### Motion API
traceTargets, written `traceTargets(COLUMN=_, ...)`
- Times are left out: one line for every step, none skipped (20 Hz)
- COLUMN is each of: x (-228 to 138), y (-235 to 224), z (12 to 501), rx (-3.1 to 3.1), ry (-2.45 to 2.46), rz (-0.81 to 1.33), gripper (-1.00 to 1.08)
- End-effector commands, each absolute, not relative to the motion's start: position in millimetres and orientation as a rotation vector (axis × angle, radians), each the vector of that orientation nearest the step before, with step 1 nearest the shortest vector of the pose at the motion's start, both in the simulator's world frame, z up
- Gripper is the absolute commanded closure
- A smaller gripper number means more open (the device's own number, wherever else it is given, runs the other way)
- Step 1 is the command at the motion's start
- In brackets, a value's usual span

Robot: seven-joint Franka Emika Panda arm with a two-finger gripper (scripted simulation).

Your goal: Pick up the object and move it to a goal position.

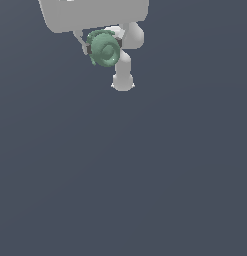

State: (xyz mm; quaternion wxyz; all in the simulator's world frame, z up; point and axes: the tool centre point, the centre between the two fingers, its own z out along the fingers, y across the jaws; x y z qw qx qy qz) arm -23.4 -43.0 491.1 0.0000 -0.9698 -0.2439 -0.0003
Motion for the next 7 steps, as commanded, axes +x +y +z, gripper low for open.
traceTargets(x=-22.4, y=-44.3, z=497.3, rx=-3.047, ry=-0.766, rz=0.000, gripper=1.08)
traceTargets(x=-22.1, y=-44.6, z=499.0, rx=-3.047, ry=-0.766, rz=0.000, gripper=1.08)
traceTargets(x=-21.8, y=-44.9, z=500.3, rx=-3.047, ry=-0.766, rz=0.000, gripper=1.08)
traceTargets(x=-21.6, y=-45.2, z=501.3, rx=-3.047, ry=-0.766, rz=0.000, gripper=1.08)
traceTargets(x=-21.4, y=-45.3, z=502.0, rx=-3.047, ry=-0.766, rz=0.000, gripper=1.08)
traceTargets(x=-21.3, y=-45.4, z=502.5, rx=-3.047, ry=-0.766, rz=0.000, gripper=1.08)
traceTargets(x=-21.3, y=-45.5, z=502.6, rx=-3.047, ry=-0.766, rz=0.000, gripper=1.08)
